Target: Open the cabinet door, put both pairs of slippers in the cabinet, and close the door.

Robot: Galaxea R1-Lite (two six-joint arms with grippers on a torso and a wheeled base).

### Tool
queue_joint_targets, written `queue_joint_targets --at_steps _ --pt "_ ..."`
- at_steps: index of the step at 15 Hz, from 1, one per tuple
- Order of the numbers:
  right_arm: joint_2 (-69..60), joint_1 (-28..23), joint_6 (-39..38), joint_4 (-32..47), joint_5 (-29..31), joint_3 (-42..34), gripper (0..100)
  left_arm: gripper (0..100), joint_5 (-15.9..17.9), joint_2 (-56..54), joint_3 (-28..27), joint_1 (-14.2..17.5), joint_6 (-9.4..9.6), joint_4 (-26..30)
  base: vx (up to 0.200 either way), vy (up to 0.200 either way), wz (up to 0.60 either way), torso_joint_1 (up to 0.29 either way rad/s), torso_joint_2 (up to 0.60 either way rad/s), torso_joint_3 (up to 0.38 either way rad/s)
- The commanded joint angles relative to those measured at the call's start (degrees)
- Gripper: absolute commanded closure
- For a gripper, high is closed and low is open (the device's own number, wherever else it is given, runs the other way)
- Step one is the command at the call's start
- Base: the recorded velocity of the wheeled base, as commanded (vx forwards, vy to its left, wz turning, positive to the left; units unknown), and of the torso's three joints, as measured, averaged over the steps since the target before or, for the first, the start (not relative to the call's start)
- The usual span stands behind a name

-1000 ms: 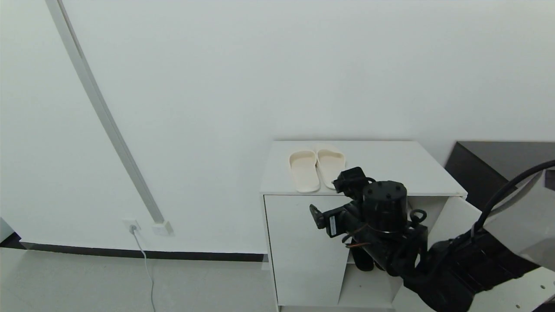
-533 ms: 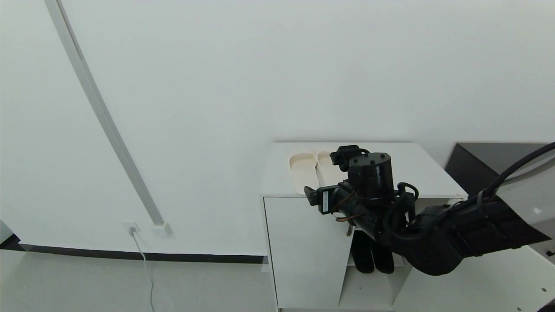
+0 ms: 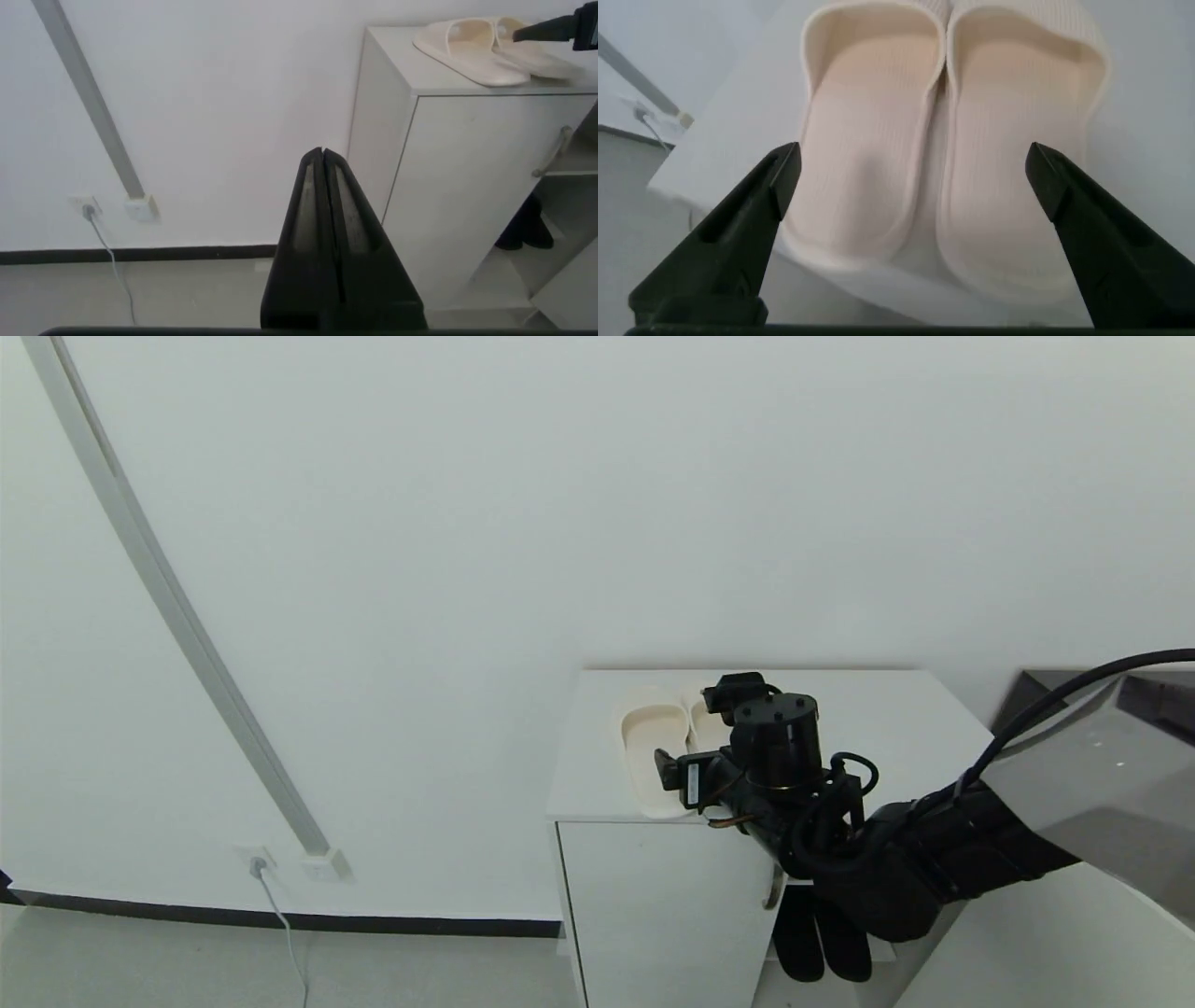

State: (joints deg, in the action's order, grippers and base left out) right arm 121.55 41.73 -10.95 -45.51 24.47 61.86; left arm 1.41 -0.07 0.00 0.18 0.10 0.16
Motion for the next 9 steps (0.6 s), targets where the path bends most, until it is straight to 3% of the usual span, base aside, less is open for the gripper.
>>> queue_joint_targets --at_steps 1,3,9 --pt "4.22 -0.16 0.14 -0.99 0.05 1.60 0 100 -0.01 0.07 0.00 -0.01 -0.01 0.02 0.000 0.000 0.00 0.000 0.00 0.000" --pt "5.10 -0.51 0.22 -0.99 0.05 2.92 0 100 -0.01 0.07 0.00 -0.01 -0.01 -0.07 0.000 0.000 0.00 0.000 0.00 0.000" --pt "14.59 -4.55 1.63 6.48 -0.38 20.85 0 100 -0.01 0.07 0.00 -0.01 -0.10 -0.07 0.000 0.000 0.00 0.000 0.00 0.000"
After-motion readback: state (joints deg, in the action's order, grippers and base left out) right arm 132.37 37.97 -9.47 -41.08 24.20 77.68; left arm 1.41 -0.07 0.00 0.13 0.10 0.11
